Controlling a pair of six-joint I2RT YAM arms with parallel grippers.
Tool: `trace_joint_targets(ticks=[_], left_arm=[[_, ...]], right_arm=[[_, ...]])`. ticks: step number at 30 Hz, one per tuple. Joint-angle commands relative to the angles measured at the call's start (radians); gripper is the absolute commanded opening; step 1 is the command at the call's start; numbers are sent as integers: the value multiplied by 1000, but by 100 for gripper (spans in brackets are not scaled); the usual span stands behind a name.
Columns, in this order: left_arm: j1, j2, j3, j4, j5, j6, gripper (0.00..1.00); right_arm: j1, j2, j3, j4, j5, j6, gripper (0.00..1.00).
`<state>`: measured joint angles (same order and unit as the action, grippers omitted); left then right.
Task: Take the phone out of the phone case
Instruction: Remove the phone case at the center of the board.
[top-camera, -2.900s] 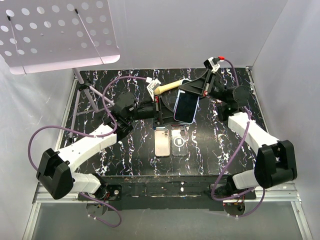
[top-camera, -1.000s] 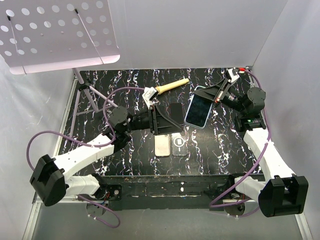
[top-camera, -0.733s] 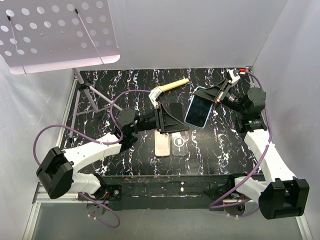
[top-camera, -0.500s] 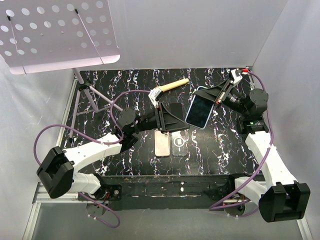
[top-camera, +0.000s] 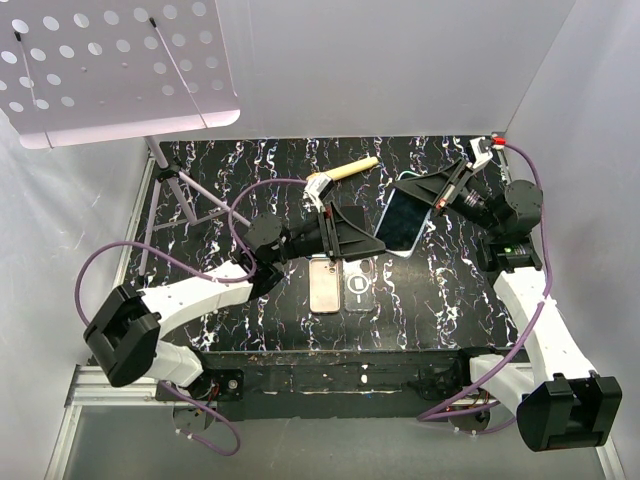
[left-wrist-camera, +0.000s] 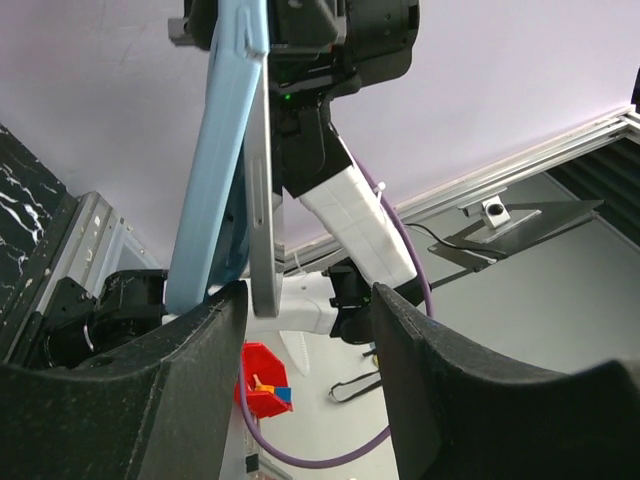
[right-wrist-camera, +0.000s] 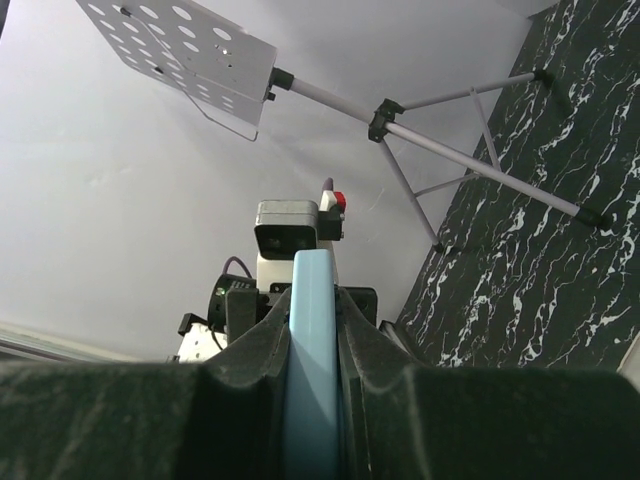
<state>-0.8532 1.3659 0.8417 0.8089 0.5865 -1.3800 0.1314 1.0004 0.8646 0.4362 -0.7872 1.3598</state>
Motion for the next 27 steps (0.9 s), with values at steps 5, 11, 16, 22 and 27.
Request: trace_joint_targets(ticks=[5,11,16,22,27], left_arm=[[-1,96,138,-54,6,36,36],[0,133,203,-161,68,101,24],[0,139,227,-189,81,137,7],[13,138,226,-134,76,127,0],[63,78,189,-131,46,113,0]], right_arm=[[31,-49,53,-101,-56,-94,1],[45,-31,126,-284,-135,-246,1],[53,26,206,-517,-211,-402,1],[51,4,260,-674,-167,-514,46],[43,-34,313,-795,-92,-582,67]])
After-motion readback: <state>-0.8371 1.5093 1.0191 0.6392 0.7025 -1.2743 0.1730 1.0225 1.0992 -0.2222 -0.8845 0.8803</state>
